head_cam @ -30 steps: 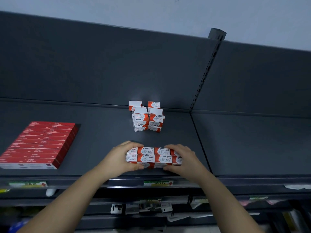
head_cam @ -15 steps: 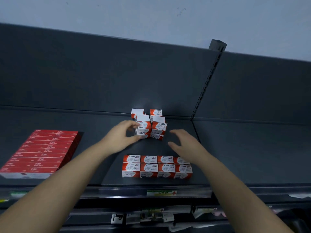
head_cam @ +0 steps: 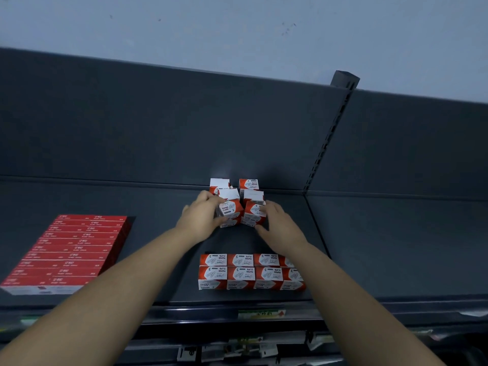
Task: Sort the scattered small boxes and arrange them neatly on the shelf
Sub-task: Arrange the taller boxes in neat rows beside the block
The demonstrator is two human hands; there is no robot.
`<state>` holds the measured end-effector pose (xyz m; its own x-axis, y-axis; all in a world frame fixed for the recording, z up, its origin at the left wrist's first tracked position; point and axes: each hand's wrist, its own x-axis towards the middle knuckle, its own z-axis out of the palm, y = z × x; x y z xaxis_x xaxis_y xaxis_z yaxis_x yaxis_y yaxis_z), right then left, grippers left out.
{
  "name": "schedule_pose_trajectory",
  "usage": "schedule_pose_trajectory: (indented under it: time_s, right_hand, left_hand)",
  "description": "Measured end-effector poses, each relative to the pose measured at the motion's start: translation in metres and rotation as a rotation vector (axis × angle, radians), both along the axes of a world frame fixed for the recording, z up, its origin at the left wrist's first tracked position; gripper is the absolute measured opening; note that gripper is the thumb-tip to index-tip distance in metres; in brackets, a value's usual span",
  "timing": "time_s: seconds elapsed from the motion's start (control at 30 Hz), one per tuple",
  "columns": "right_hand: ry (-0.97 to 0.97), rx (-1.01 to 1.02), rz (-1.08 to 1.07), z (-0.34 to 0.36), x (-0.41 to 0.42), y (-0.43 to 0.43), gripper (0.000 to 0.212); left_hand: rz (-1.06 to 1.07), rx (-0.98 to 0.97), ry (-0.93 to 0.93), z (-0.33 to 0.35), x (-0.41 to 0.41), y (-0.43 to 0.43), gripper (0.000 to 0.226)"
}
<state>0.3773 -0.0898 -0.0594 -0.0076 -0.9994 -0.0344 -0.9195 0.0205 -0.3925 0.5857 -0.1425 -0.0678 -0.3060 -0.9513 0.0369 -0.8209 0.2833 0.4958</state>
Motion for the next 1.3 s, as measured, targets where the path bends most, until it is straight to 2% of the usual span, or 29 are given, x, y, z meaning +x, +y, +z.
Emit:
schedule_pose_trajectory:
  time_s: [0.13,0.23,0.37,0.5,0.57,0.63,0.73,0.93,1.0,1.13,1.3]
  right_hand:
    - [-0.045,-0.014,-0.039,0.002,0.002,-0.001,0.037]
    - [-0.156,-0.066,-0.106,0.003,0.002,-0.001,0.035]
    - [-0.678,-0.052,-0.242,0.006,-0.001,0.007,0.046]
    - [-1.177,-0.016,-0.316,0.016,-0.002,0.014,0.043]
    - [-1.382,0.039,-0.298,0.02,-0.002,0.016,0.044]
    - [-1.5,0.062,-0.255,0.023,-0.001,0.018,0.046]
    - [-1.548,0.043,-0.236,0.029,0.001,0.019,0.042]
    - [-1.669,-0.036,-0.347,0.031,0.003,0.021,0.045]
    - [-1.684,-0.018,-0.357,0.032,0.002,0.024,0.038]
    - [-1.613,0.072,-0.378,0.034,-0.002,0.031,0.022]
    - [-1.502,0.18,-0.263,0.041,0.0,0.037,0.027]
  left_hand:
    - [0.006,0.013,0.025,-0.002,-0.001,0.001,0.052]
    - [-0.004,0.025,0.084,-0.003,-0.001,0.002,0.047]
    - [-0.045,0.115,0.343,-0.005,0.007,0.005,0.041]
    - [-0.045,0.274,0.702,0.006,0.009,0.014,0.038]
    - [-0.058,0.426,0.896,0.014,0.008,0.019,0.039]
    - [-0.065,0.516,1.027,0.019,0.007,0.023,0.041]
    - [-0.086,0.573,1.147,0.026,0.003,0.03,0.041]
    - [-0.093,0.573,1.209,0.032,0.001,0.041,0.046]
    - [-0.094,0.565,1.224,0.033,0.002,0.043,0.047]
    - [-0.09,0.558,1.262,0.036,0.003,0.046,0.048]
    - [-0.129,0.549,1.241,0.041,0.001,0.053,0.048]
